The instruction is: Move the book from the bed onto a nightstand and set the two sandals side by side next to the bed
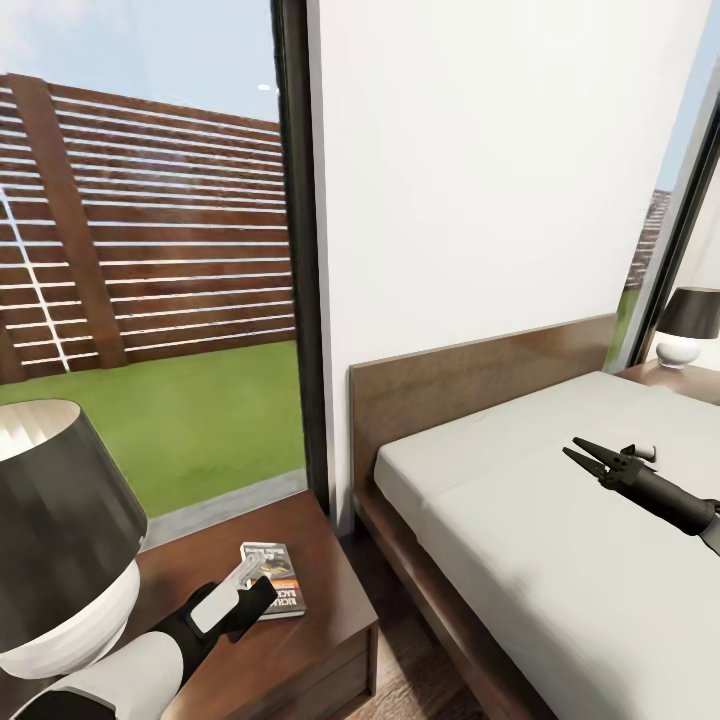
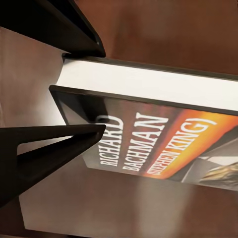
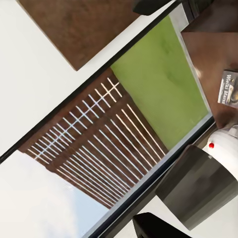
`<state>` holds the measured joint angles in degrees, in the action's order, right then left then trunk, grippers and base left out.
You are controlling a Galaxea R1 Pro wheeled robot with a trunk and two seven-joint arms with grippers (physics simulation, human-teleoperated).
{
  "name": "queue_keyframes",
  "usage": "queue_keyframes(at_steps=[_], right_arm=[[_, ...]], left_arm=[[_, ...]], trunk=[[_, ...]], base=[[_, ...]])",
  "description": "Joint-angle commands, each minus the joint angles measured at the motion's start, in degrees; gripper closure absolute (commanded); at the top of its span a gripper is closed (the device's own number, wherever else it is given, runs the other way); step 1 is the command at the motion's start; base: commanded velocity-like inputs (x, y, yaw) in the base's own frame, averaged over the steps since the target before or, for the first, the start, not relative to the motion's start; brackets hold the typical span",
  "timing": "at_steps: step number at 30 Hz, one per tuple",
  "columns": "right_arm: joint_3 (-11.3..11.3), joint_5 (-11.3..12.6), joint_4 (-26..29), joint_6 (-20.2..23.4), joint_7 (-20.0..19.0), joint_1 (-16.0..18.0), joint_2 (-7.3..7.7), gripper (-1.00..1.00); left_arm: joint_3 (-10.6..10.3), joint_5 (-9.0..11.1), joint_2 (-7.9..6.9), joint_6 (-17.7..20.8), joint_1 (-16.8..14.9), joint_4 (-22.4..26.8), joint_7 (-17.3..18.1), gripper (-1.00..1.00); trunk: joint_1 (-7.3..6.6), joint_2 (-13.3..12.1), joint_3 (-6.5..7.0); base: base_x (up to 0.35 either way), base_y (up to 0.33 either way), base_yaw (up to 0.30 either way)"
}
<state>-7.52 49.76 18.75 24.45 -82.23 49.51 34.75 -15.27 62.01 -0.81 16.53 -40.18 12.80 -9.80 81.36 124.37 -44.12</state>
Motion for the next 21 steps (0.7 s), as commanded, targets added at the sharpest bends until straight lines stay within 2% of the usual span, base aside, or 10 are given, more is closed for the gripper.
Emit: queue_keyframes(at_steps=[1,12,13,21], right_arm=[[-0.48,0.60,-0.03,0.60,-0.13,0.06,0.06,-1.00],[-0.48,0.60,-0.03,0.60,-0.13,0.06,0.06,-1.00],[-0.48,0.60,-0.03,0.60,-0.13,0.06,0.06,-1.00],[-0.48,0.60,-0.03,0.60,-0.13,0.06,0.06,-1.00]], left_arm=[[-0.73,-0.05,-0.06,0.22,0.01,0.10,-0.49,1.00],[-0.73,-0.05,-0.05,0.22,0.01,0.12,-0.49,1.00],[-0.73,-0.05,-0.05,0.21,0.01,0.12,-0.49,-1.00],[-0.73,-0.05,-0.08,0.17,0.01,0.12,-0.49,-1.00]], trunk=[[-0.01,0.03,-0.07],[-0.01,0.03,-0.07],[-0.01,0.03,-0.07],[-0.01,0.03,-0.07]], base=[[0.000,0.000,0.000],[0.000,0.000,0.000],[0.000,0.000,0.000],[0.000,0.000,0.000]])
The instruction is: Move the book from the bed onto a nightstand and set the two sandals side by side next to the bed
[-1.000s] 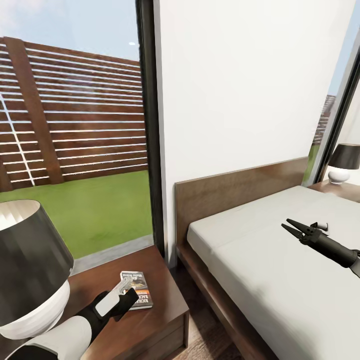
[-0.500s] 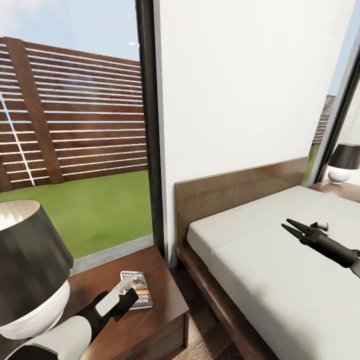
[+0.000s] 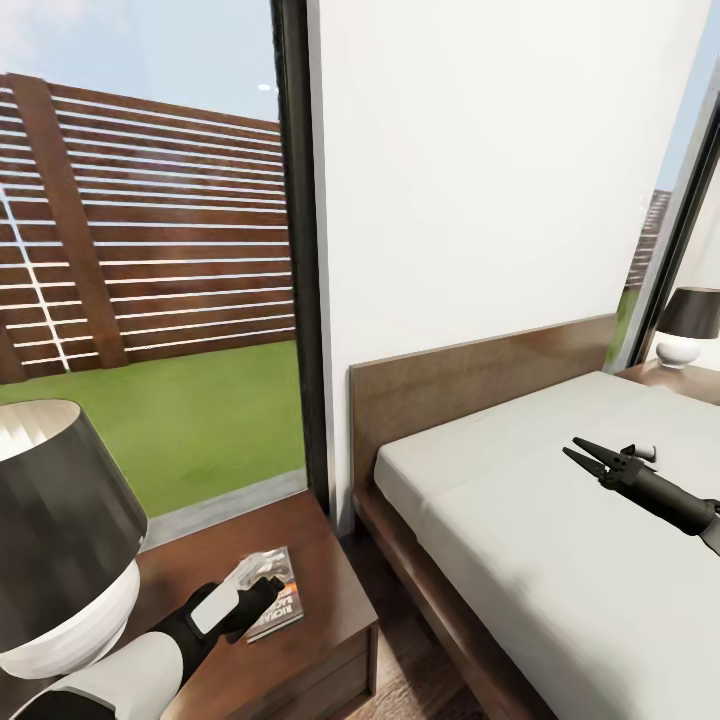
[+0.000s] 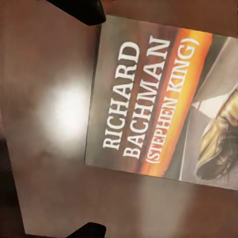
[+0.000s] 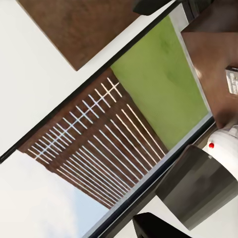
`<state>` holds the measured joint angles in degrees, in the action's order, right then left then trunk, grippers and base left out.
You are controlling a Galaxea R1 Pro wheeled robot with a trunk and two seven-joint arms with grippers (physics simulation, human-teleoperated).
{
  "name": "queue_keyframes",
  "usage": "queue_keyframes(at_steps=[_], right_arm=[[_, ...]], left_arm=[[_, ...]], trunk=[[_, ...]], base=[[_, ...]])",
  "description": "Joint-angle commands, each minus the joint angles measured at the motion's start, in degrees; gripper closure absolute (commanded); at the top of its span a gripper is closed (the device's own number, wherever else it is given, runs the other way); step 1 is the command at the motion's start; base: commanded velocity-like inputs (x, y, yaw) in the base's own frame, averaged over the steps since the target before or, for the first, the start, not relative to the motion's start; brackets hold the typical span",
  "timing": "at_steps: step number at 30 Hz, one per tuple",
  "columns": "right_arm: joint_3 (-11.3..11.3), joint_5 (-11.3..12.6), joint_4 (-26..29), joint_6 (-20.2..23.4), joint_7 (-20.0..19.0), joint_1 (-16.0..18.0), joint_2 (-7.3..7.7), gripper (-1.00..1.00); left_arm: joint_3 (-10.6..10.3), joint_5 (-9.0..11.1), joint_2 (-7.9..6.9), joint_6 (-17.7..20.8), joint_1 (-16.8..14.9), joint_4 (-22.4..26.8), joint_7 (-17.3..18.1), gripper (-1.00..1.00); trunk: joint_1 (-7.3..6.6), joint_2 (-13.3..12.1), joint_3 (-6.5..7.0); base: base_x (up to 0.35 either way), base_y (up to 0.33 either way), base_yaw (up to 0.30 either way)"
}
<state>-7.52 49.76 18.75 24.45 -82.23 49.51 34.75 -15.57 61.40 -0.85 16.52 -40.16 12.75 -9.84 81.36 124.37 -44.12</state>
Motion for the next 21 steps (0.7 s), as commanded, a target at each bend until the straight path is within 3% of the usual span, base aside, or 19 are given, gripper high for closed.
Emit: queue_keyframes(at_steps=[1,21], right_arm=[[-0.48,0.60,-0.03,0.60,-0.13,0.06,0.06,-1.00],[-0.48,0.60,-0.03,0.60,-0.13,0.06,-0.02,-1.00]], left_arm=[[-0.43,0.56,-0.07,0.21,-0.01,0.17,-0.44,-1.00],[-0.34,0.56,-0.16,0.19,-0.01,0.15,-0.44,-1.00]], trunk=[[-0.01,0.03,-0.06],[-0.01,0.03,-0.06]], base=[[0.000,0.000,0.000],[0.000,0.000,0.000]])
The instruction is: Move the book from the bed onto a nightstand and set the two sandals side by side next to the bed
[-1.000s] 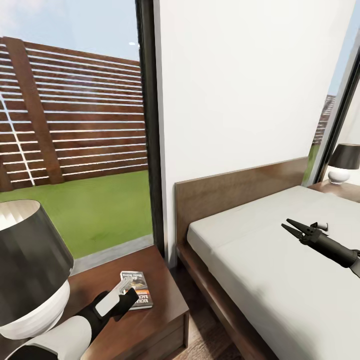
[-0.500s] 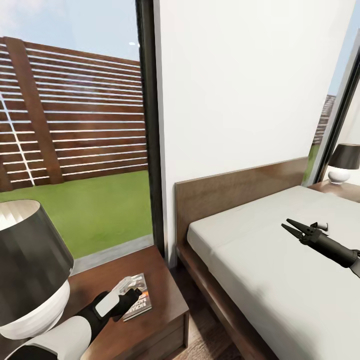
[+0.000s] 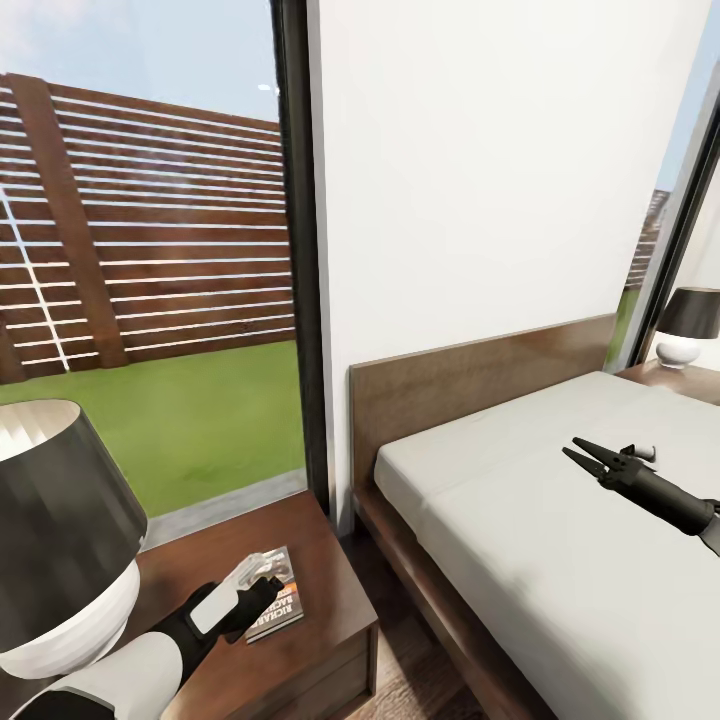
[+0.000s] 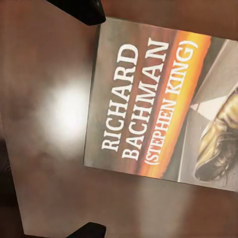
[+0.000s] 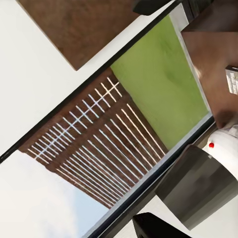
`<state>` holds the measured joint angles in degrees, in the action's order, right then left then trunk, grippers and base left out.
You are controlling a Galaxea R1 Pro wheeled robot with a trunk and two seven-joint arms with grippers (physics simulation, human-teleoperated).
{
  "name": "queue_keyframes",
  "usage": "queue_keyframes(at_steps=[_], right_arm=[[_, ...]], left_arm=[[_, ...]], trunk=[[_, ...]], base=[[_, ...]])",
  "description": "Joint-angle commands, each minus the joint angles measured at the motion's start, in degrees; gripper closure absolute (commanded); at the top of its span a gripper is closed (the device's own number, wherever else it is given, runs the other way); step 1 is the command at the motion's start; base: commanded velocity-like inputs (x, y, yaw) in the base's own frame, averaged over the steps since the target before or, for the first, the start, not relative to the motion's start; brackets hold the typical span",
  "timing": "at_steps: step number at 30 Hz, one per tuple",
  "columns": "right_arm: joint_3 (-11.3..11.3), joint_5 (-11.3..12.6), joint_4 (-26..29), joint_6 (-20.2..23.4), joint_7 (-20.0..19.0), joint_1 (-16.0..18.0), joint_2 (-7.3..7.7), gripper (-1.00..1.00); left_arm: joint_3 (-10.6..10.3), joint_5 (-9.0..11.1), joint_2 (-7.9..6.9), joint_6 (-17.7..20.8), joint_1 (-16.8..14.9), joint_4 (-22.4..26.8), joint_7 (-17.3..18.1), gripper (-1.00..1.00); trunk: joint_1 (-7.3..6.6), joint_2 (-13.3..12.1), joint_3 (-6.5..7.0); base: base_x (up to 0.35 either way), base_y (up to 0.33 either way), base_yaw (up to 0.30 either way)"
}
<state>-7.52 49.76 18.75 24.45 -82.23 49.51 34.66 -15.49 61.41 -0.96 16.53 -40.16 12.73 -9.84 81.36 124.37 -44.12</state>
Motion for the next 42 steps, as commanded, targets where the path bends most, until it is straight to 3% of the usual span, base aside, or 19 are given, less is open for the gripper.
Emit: queue_keyframes(at_steps=[1,18,42], right_arm=[[-0.48,0.60,-0.03,0.60,-0.13,0.06,0.06,-1.00],[-0.55,0.51,-0.03,0.57,-0.05,0.06,-0.10,-1.00],[-0.68,0.17,-0.07,0.45,0.04,0.06,-0.26,-1.00]], left_arm=[[-0.43,0.56,-0.04,0.18,-0.01,0.16,-0.44,-1.00],[-0.28,0.64,-0.09,0.17,-0.01,0.19,-0.37,-1.00],[-0.19,0.69,-0.11,0.25,-0.01,0.19,0.10,-1.00]], trunk=[[-0.01,0.03,-0.06],[-0.01,0.03,-0.06],[-5.28,-9.60,4.25]], base=[[0.000,0.000,0.000],[0.000,0.000,0.000],[0.000,0.000,0.000]])
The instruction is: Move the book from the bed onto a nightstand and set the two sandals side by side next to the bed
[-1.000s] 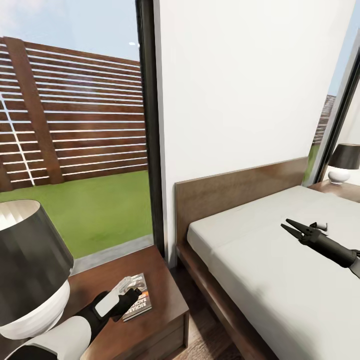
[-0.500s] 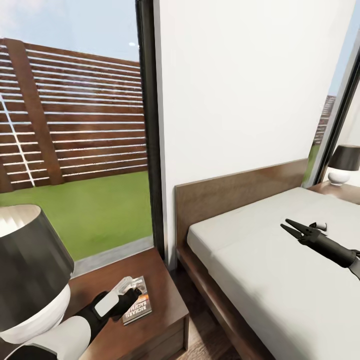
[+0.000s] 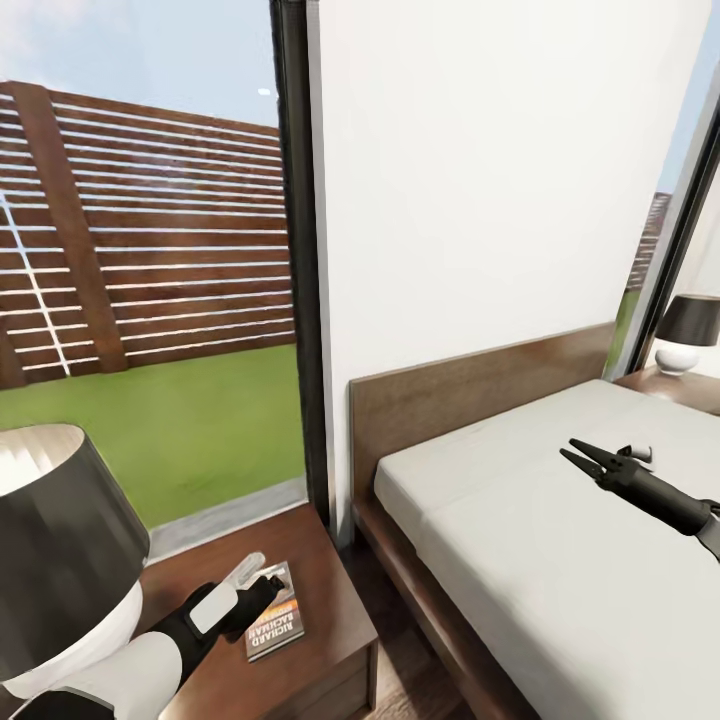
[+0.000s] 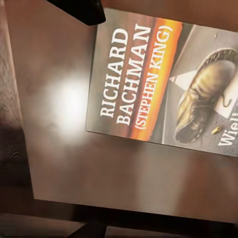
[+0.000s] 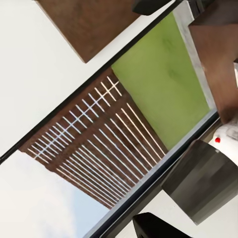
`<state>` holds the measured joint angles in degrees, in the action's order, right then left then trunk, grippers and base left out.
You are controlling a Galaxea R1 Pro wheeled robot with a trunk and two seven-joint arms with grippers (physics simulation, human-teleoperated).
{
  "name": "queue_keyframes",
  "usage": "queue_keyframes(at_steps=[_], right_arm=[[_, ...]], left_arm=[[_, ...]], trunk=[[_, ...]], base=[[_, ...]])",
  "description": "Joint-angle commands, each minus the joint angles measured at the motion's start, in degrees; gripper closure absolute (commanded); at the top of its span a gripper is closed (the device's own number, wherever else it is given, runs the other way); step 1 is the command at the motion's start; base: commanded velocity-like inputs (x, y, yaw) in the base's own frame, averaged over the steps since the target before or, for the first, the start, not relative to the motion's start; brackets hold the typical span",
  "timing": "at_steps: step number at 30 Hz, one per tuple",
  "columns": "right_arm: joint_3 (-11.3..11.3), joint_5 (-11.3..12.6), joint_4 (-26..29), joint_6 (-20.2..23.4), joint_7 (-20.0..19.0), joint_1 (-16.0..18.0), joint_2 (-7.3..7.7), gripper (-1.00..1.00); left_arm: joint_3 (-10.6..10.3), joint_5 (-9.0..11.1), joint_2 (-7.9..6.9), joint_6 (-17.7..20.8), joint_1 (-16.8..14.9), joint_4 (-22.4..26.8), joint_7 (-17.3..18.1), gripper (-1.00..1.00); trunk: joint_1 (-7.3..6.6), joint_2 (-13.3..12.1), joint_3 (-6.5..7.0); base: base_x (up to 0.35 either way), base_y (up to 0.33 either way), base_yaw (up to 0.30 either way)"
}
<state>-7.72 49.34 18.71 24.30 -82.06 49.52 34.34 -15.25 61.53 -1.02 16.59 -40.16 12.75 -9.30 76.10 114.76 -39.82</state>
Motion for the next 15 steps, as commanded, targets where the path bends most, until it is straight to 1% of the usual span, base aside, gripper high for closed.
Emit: queue_keyframes(at_steps=[1,15], right_arm=[[-0.48,0.56,-0.04,0.58,-0.12,0.05,0.05,-1.00],[-0.54,0.31,-0.15,0.20,0.02,0.05,-0.04,-1.00]], left_arm=[[-0.44,0.57,-0.05,0.20,0.00,0.17,-0.39,-1.00],[-0.57,0.67,-0.04,0.63,0.00,0.17,-0.11,-1.00]], trunk=[[-0.23,-0.39,0.12],[-3.31,-6.00,2.63]], base=[[0.000,0.000,0.000],[0.000,0.000,0.000]])
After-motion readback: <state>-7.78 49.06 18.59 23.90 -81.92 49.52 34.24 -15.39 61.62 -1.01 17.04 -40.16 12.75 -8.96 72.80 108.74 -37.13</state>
